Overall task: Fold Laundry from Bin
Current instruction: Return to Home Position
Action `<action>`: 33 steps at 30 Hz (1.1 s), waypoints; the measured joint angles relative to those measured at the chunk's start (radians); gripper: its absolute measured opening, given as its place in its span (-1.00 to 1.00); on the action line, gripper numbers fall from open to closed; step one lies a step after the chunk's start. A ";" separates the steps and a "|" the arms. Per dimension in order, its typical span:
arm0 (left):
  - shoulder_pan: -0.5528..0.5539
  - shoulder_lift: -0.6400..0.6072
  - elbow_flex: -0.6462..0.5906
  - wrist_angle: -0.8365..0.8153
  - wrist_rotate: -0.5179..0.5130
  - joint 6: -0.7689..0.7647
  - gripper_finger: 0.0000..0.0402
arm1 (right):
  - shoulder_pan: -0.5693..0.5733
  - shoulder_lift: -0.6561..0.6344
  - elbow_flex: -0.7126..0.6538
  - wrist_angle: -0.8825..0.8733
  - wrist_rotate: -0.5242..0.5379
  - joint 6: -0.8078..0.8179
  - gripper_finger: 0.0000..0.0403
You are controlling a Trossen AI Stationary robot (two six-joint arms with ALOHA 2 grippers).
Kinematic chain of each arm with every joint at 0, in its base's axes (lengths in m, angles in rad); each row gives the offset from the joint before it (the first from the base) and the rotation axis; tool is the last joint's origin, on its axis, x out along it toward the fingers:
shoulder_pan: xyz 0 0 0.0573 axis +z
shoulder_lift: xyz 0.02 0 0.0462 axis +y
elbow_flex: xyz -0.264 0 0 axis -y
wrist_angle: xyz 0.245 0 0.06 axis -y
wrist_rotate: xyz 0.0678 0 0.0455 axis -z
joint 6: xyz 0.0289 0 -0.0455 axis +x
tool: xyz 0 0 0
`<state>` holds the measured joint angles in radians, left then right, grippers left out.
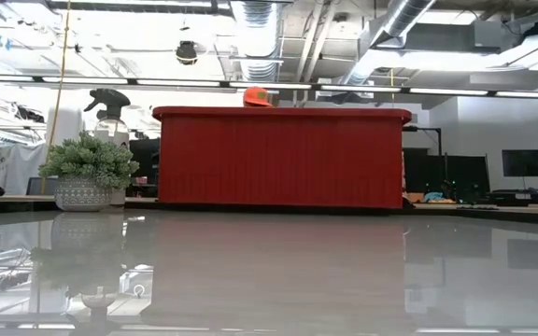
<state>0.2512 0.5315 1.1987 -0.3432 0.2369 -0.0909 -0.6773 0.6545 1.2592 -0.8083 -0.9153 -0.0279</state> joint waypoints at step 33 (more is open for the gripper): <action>-0.002 -0.529 -1.061 0.575 -0.159 -0.288 -1.00 | 0.319 -0.651 -1.183 1.005 0.629 0.384 -0.75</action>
<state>0.2489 0.0029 0.1377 0.2319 0.0784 -0.3790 -0.3580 0.0039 0.0764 0.1970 -0.2862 0.3563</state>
